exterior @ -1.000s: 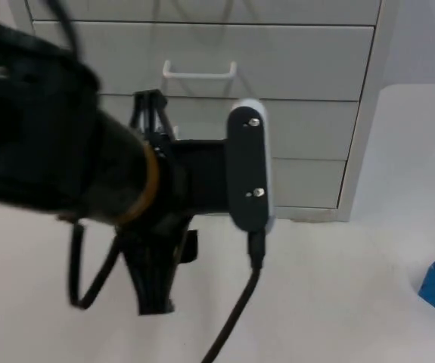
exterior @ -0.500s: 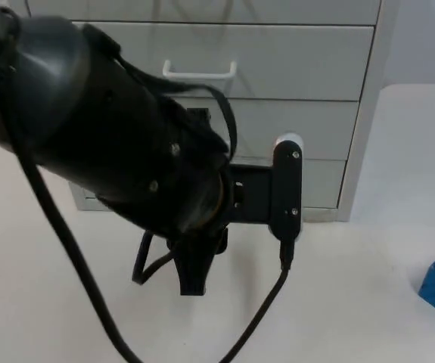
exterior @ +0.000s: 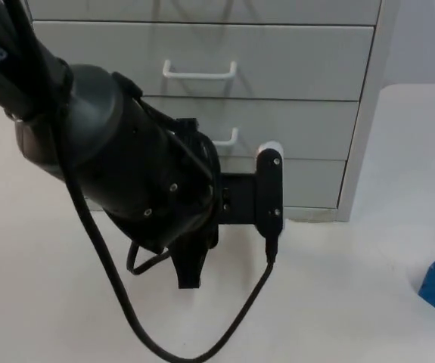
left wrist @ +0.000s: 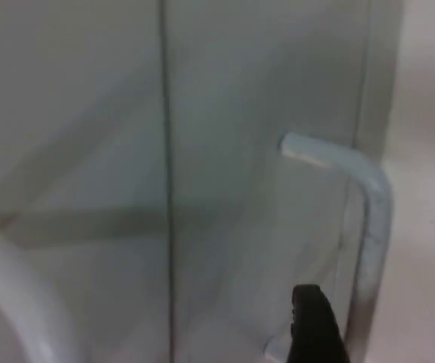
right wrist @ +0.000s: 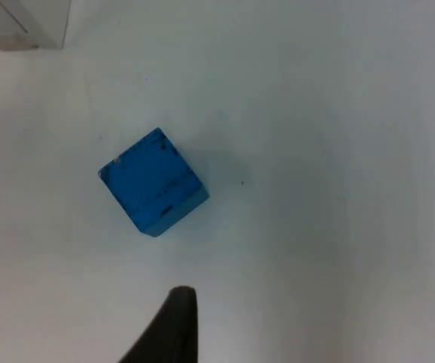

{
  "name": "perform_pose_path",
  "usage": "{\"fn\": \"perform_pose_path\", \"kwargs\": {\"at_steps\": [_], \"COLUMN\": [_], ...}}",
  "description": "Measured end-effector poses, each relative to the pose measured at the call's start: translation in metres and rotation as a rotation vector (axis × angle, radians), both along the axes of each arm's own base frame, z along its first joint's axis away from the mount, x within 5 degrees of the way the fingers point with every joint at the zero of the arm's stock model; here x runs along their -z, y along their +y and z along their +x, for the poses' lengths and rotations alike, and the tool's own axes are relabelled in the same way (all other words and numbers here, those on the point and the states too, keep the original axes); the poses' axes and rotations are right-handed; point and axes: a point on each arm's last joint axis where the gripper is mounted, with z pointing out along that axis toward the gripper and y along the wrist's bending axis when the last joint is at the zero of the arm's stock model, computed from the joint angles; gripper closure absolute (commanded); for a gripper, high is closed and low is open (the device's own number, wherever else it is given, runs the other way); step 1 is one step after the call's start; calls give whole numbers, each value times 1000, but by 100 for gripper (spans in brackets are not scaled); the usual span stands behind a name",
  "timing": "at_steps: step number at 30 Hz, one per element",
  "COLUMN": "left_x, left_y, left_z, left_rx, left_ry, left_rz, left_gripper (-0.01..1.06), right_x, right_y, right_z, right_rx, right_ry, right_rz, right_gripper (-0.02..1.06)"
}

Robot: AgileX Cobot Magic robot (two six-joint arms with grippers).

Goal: Open the drawer with the left hand, place the block into the drawer with the right hand, then close the drawer with the left hand.

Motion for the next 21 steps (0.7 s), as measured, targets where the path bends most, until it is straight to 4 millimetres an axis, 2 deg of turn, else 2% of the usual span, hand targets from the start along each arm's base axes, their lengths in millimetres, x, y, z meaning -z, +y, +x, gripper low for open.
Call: {"fn": "perform_pose_path", "kwargs": {"at_steps": [5, 6, 8, 9, 10, 15, 17, 18, 21], "left_x": [7, 7, 7, 6, 6, 8, 9, 9, 9], "left_y": [1, 1, 1, 0, 0, -3, -2, -2, 1], "left_z": [6, 7, 8, 9, 10, 1, -14, -14, -46], "left_rx": [-11, -12, -12, -6, -3, 35, 47, 47, 77], "left_ry": [5, -1, -7, -14, -23, -35, -24, -24, 25], "left_rz": [7, 9, 15, 16, 20, 66, 91, 91, 103], "left_gripper": [68, 74, 100, 100, 105, 105, 105, 105, 105], "right_x": [0, 0, 0, 0, 0, 0, 0, 0, 0], "right_y": [0, 0, 0, 0, 0, 0, 0, 0, 0], "right_z": [0, 0, 0, 0, 0, 1, 1, 1, 1], "right_rx": [0, 0, 0, 0, 0, 0, 0, 0, 0], "right_ry": [-4, -4, -6, -6, -6, -9, -10, -10, -10], "right_rz": [0, 0, 0, 0, 0, 0, 0, 0, 0], "right_gripper": [-1, -1, -1, -1, -1, -1, -1, -1, -1]}}
